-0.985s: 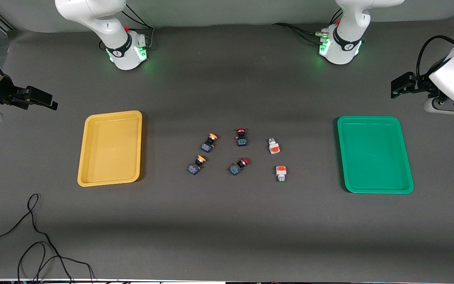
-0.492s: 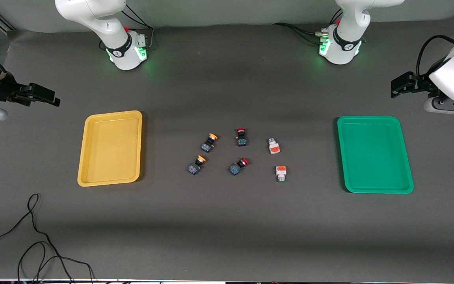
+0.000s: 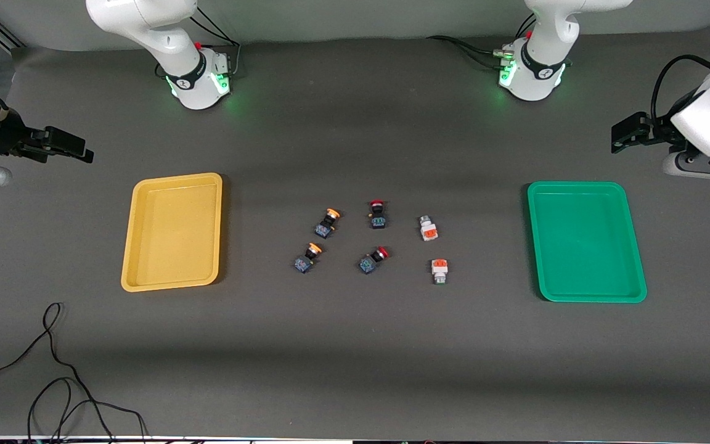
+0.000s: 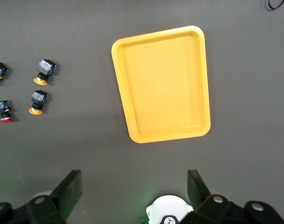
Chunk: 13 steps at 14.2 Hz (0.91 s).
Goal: Place green and yellow buttons in trays
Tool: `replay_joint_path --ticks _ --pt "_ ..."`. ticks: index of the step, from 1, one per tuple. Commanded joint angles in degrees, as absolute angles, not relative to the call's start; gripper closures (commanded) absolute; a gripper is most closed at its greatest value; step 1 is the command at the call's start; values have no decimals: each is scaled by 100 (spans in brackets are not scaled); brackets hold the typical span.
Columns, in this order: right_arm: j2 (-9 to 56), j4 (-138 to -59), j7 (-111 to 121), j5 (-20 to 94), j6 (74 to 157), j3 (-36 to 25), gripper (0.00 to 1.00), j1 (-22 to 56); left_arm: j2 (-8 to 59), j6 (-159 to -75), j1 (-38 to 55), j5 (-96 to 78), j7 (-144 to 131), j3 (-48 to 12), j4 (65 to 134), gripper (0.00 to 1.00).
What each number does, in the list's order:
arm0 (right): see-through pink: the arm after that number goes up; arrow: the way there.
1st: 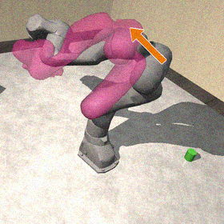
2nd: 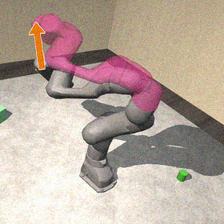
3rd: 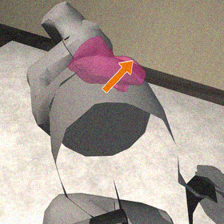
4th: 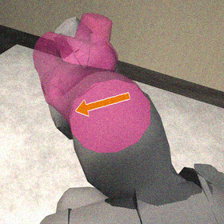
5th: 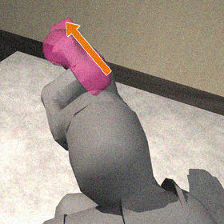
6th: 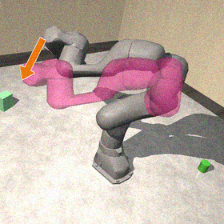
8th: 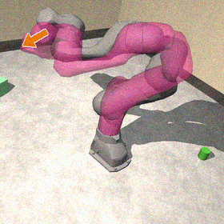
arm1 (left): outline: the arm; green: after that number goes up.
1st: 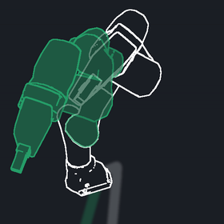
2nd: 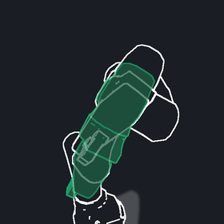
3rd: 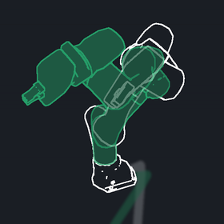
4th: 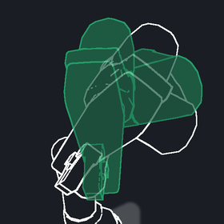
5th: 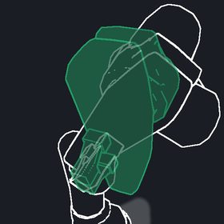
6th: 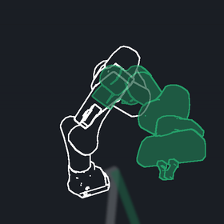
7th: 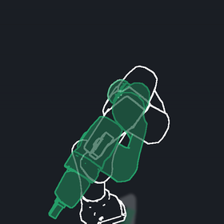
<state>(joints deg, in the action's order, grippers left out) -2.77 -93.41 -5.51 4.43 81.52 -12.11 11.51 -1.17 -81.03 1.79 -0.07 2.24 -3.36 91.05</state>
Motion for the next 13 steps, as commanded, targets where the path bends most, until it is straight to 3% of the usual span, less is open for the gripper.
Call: replay_joint_path --ticks 1,7,13 --pt "-10 -8966 -1009 404 8024 -1195 0 1396 -255 -8059 176 9 246 -308 9185 0" --pt "1088 -7964 -2773 808 8024 -1195 0 2476 -255 -8060 149 9 246 -325 9202 0" --pt "1573 -7874 -5611 1309 8497 -1204 0 3743 -255 -8095 167 9 229 -334 9237 0"
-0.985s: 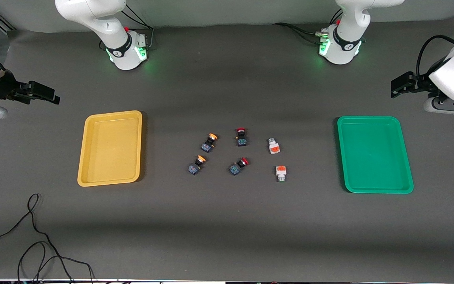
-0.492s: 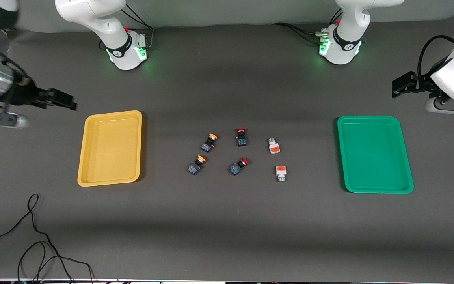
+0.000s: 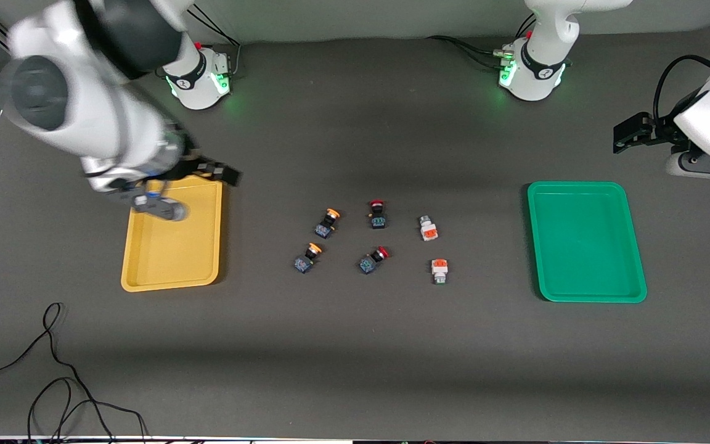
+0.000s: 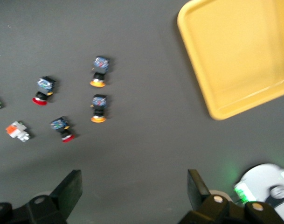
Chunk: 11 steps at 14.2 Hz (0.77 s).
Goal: Place green and yellow buttons in trays
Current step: 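Grasp the yellow and green buttons with the right and left grippers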
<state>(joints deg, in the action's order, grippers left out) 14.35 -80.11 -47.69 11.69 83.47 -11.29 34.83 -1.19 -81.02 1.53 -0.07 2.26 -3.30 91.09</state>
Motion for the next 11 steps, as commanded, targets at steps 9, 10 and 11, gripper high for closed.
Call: replay_joint_path --ticks 9,10,11 --pt "2266 -9623 -5766 1573 10868 -1204 0 4069 262 -9456 1966 -123 -2317 -615 10020 0" --pt "2468 -9650 -5766 1591 11185 -1204 0 4061 377 -9614 2265 -123 -2607 -615 10028 0" --pt "2731 -9633 -5766 1600 11423 -1204 0 4061 482 -9763 2502 -123 -2889 -615 10020 0"
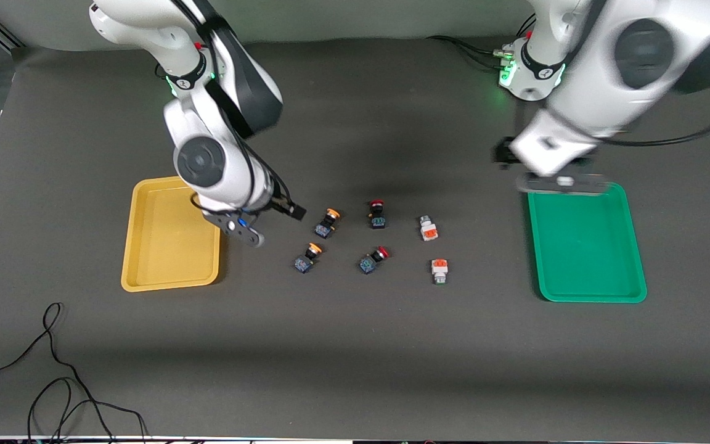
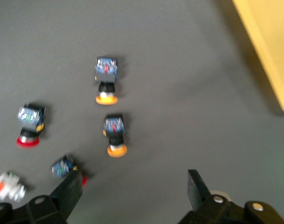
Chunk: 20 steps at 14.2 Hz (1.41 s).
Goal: Place green and yellow buttons in trays
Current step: 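Grasp the yellow and green buttons with the right and left grippers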
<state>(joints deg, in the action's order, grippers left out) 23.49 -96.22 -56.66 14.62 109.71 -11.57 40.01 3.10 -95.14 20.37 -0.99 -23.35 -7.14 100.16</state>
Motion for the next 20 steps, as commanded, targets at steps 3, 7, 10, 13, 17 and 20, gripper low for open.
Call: replay_joint_path --ticks 3,7,10,13,17,20 --pt "3329 -9589 -5792 1608 12188 -1204 0 4008 641 -10142 2742 -367 -3173 -615 10089 0" --pt "4085 -9090 -5836 1906 12718 -1248 0 3938 816 -11483 2768 -413 -3181 -615 11124 0" --pt "4482 -8833 -5827 1934 12770 -1257 1 3946 1597 -12267 2839 -413 -3199 -615 11268 0" --pt "4649 -8824 -5827 1934 12920 -1257 2 4007 2318 -13006 2882 -413 -3540 -615 11268 0" --pt "4764 -8754 -5845 1942 12955 -1257 43 3999 3013 -13709 2909 -422 -4077 -615 11189 0" --pt "4746 -8754 -6038 1934 12955 -1257 100 3982 3164 -13808 2900 -439 -4236 -606 11153 4"
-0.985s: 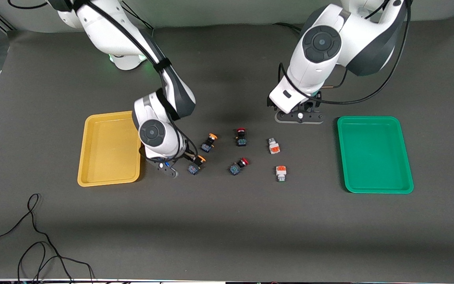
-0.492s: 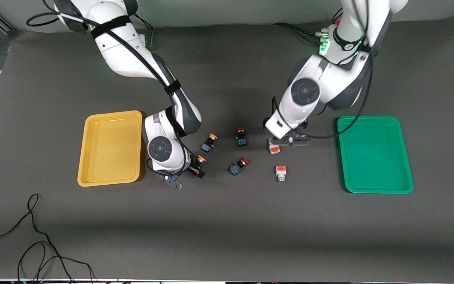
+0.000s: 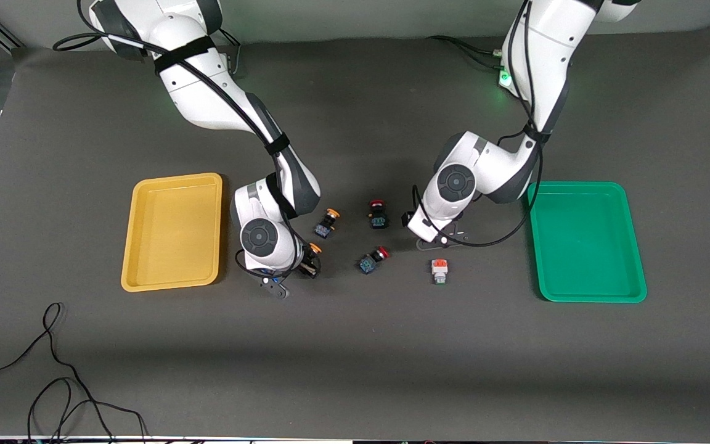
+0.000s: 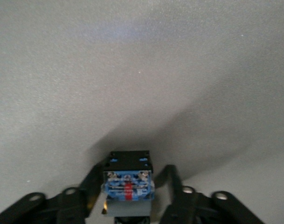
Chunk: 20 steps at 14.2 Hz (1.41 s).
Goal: Place green and yellow buttons in trays
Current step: 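Lower both held buttons into their matching trays and open both grippers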
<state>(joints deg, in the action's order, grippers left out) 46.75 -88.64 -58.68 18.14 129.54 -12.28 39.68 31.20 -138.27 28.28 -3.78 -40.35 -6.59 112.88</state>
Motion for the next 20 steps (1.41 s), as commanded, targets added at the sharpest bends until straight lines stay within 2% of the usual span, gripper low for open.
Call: replay_joint_path --ticks 1,3,4,6,9,11,13,16,18,20 --pt "4737 -8745 -6029 1925 12955 -1257 100 3981 3164 -13808 2900 -439 -4323 -606 11153 18" --pt "4528 -8763 -5994 1899 12868 -1292 100 3946 3173 -13808 2874 -439 -4421 -606 11145 57" --pt "4222 -8815 -5925 1890 12624 -1414 100 3929 3173 -13782 2874 -457 -4438 -606 11118 69" --pt "3397 -8894 -5688 1925 11808 -1774 100 3850 3269 -13773 2874 -457 -4762 -589 11005 81" --pt "2131 -9218 -4688 1925 10401 -2082 100 3403 3165 -13563 2830 -448 -4825 -571 10837 83" --pt "1462 -9622 -3889 1925 9942 -2703 100 3340 2753 -12661 2734 -440 -4712 -571 10566 83" --pt "1039 -10236 -2792 1785 9826 -3293 100 3375 2340 -11746 2471 -457 -4310 -589 10284 83" --pt "1115 -10896 -1541 1450 10377 -3735 100 3340 1768 -10832 1839 -518 -3098 -589 10371 85" --pt "1212 -11685 -917 1450 11403 -3884 100 3331 1434 -10146 1076 -510 -1949 -571 10511 85" --pt "1484 -12320 -468 1476 12475 -3885 100 3314 1292 -10072 381 -370 -1076 -554 10757 85"
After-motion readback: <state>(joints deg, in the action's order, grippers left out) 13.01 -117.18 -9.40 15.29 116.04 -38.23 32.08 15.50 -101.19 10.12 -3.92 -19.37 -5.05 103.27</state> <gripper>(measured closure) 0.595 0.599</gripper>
